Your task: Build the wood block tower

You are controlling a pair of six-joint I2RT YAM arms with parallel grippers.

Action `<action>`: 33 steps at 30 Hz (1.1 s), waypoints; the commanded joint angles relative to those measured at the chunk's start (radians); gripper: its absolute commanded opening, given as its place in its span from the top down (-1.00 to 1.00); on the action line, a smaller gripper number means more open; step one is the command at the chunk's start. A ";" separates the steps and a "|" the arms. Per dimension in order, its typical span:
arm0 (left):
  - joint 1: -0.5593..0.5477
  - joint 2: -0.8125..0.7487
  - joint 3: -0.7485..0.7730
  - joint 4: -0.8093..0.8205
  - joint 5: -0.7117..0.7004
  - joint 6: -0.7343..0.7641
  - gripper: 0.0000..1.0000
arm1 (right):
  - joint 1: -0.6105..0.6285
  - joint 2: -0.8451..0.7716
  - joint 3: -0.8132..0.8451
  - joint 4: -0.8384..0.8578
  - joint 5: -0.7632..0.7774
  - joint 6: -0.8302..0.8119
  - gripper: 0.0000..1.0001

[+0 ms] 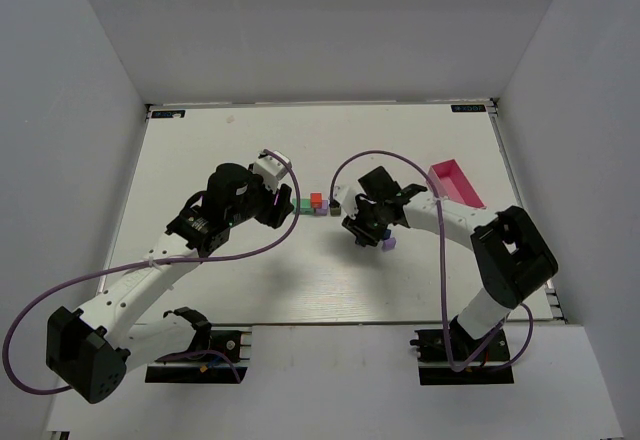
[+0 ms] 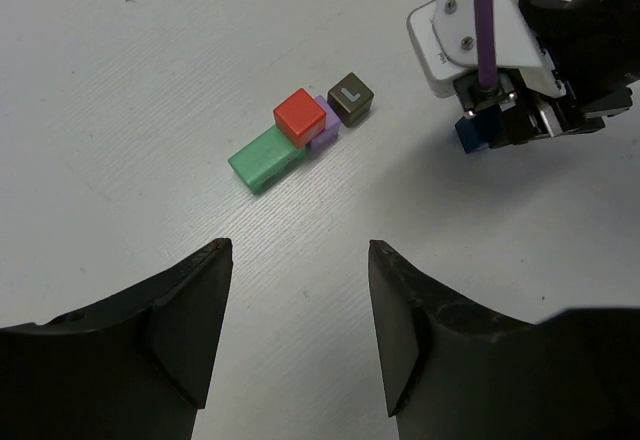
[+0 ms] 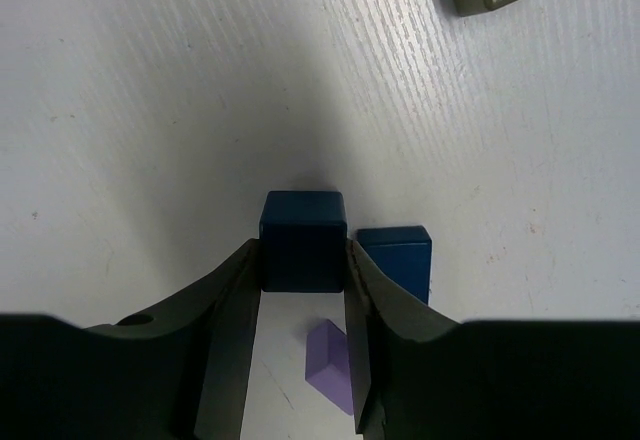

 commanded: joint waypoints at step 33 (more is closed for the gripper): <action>0.006 -0.084 -0.018 0.007 0.047 -0.003 -0.34 | 0.003 0.256 0.585 -0.267 -0.115 -0.349 0.59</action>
